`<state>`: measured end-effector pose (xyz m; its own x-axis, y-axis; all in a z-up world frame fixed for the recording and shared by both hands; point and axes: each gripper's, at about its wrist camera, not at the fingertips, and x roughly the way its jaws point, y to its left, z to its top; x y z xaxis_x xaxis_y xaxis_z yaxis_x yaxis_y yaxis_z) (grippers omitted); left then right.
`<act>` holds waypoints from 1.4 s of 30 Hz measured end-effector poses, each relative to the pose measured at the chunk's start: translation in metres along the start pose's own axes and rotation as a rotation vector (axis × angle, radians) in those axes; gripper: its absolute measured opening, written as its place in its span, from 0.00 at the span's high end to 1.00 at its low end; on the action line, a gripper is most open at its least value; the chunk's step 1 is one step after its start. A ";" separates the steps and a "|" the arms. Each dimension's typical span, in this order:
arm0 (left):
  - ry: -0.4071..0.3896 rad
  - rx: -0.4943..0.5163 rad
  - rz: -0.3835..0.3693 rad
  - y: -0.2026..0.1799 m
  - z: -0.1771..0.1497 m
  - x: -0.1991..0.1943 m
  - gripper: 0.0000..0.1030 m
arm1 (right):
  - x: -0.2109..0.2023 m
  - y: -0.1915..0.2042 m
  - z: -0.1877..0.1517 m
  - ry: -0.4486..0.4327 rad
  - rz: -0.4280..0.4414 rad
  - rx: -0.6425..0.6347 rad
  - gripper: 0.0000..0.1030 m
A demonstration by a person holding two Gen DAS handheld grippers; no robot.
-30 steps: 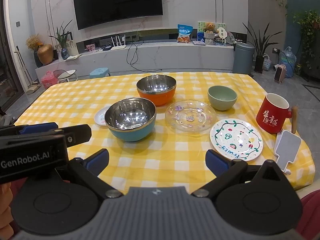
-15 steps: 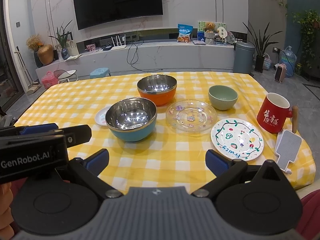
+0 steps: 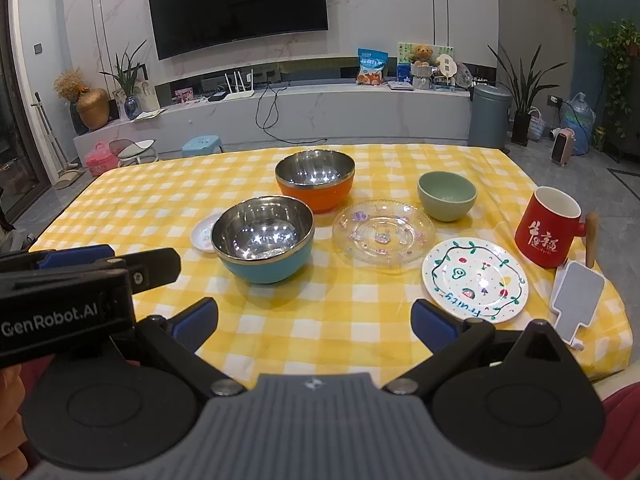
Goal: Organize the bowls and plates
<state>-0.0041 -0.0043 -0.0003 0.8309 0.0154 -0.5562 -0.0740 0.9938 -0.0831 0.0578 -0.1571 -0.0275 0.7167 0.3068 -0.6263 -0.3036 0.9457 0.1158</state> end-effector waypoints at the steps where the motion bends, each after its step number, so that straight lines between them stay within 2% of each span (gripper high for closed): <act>1: -0.001 0.005 0.005 -0.001 0.000 0.000 0.28 | 0.000 -0.001 0.000 -0.001 -0.003 0.001 0.03; 5: -0.004 0.011 0.018 -0.004 0.004 0.000 0.28 | -0.001 -0.010 0.001 -0.005 -0.007 0.011 0.03; 9: 0.008 -0.010 -0.005 0.001 0.013 0.001 0.28 | -0.006 -0.026 0.009 -0.019 -0.030 0.021 0.03; 15: -0.001 -0.064 0.020 0.018 0.038 0.006 0.28 | -0.009 -0.061 0.032 -0.047 -0.040 0.100 0.02; 19: 0.026 -0.077 0.063 0.029 0.054 0.023 0.28 | 0.004 -0.074 0.053 -0.037 0.015 0.156 0.02; 23: 0.073 -0.045 0.062 0.037 0.065 0.047 0.27 | 0.024 -0.071 0.076 -0.038 0.056 0.151 0.02; 29: 0.129 -0.107 0.075 0.054 0.077 0.081 0.27 | 0.059 -0.056 0.112 0.018 0.163 0.188 0.02; 34: 0.209 -0.156 0.104 0.069 0.077 0.119 0.28 | 0.094 -0.040 0.138 0.081 0.255 0.190 0.03; 36: 0.228 -0.175 0.067 0.074 0.070 0.132 0.29 | 0.110 -0.033 0.138 0.117 0.276 0.196 0.07; 38: 0.249 -0.213 -0.024 0.081 0.063 0.142 0.29 | 0.125 -0.025 0.133 0.162 0.268 0.171 0.21; 39: 0.256 -0.233 -0.054 0.085 0.059 0.147 0.29 | 0.134 -0.020 0.127 0.184 0.260 0.141 0.24; 41: 0.272 -0.261 -0.083 0.091 0.053 0.157 0.34 | 0.146 -0.014 0.115 0.207 0.237 0.105 0.32; 42: 0.279 -0.268 -0.082 0.092 0.050 0.160 0.35 | 0.155 -0.015 0.110 0.221 0.221 0.098 0.33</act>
<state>0.1499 0.0953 -0.0556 0.6612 -0.1300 -0.7389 -0.1855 0.9260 -0.3289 0.2423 -0.1119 -0.0410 0.4829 0.4856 -0.7287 -0.3672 0.8677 0.3349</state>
